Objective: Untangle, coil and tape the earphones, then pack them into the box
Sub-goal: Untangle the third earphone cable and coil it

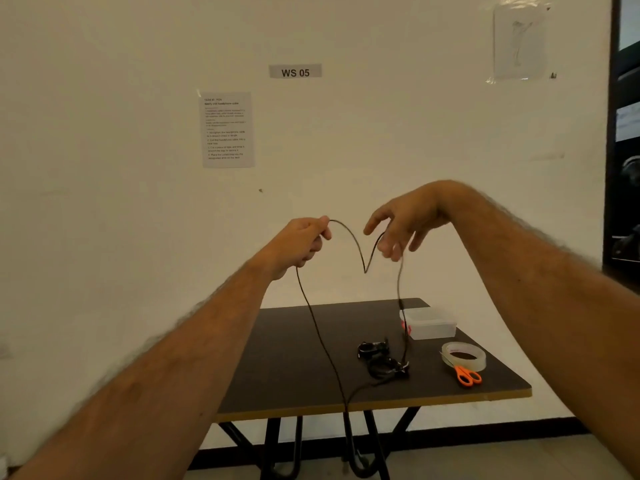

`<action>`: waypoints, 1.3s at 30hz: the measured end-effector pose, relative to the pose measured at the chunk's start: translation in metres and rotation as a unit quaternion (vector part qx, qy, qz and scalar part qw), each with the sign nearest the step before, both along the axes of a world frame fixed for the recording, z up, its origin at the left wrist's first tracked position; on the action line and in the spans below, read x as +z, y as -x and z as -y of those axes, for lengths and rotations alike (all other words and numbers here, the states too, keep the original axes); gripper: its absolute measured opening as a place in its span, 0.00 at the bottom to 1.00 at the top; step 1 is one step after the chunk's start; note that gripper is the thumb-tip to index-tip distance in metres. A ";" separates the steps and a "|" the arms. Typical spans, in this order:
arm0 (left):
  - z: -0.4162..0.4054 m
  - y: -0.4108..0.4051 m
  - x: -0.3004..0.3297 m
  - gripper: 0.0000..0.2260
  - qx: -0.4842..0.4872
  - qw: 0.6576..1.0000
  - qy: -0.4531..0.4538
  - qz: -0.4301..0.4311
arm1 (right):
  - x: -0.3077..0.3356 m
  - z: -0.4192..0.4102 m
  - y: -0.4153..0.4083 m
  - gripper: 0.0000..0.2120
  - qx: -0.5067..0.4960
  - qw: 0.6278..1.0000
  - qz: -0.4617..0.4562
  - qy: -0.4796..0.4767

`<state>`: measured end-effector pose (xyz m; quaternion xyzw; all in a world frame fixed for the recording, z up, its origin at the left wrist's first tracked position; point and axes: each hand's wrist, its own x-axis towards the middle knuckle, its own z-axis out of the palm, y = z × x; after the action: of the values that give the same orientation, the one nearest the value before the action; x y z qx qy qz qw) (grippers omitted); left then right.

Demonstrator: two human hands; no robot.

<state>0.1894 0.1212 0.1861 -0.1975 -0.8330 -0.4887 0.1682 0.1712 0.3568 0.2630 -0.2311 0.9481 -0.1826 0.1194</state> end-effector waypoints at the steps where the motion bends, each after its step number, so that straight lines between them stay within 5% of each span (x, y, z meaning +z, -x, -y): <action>1: -0.007 -0.001 0.003 0.17 -0.007 1.000 0.004 -0.007 | -0.004 0.001 0.001 0.32 0.014 1.000 0.006 0.003; 6: -0.032 -0.007 0.011 0.16 -0.028 0.998 0.045 -0.034 | -0.012 0.010 0.008 0.38 0.139 0.969 0.075 0.189; 11: -0.032 -0.011 0.013 0.16 -0.022 0.997 0.062 -0.033 | -0.015 0.022 0.006 0.20 0.125 0.961 0.040 0.242; 15: -0.016 -0.011 0.011 0.17 0.010 0.995 0.098 -0.010 | -0.013 0.021 0.002 0.06 0.063 0.971 -0.126 0.192; 21: 0.008 -0.006 0.000 0.18 -0.021 0.998 0.025 0.049 | -0.001 0.016 0.002 0.03 0.005 0.886 -0.308 0.346; 24: 0.007 -0.008 0.003 0.17 -0.032 0.998 -0.032 0.042 | -0.004 0.015 0.004 0.05 -0.018 0.912 -0.217 0.347; 28: -0.007 -0.014 0.012 0.18 -0.032 0.999 -0.016 0.018 | -0.012 0.013 0.001 0.23 0.110 0.947 0.026 0.300; 30: -0.013 -0.016 0.015 0.18 -0.035 0.999 0.003 0.012 | -0.016 0.016 0.000 0.26 0.152 0.948 0.047 0.274; 33: -0.016 -0.018 0.013 0.18 -0.043 0.999 0.003 0.024 | -0.018 0.024 0.001 0.14 0.127 0.949 -0.097 0.271; 37: -0.008 -0.016 0.000 0.18 -0.065 0.995 -0.053 0.057 | -0.016 0.020 0.008 0.05 0.037 0.876 -0.276 0.393; 39: -0.005 -0.017 -0.006 0.17 -0.078 0.991 -0.083 0.066 | -0.019 0.018 0.009 0.03 0.009 0.855 -0.292 0.428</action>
<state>0.2060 0.1260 0.1796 -0.2141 -0.7810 -0.5798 0.0899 0.1620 0.3392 0.2439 -0.3105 0.7655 -0.4935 -0.2723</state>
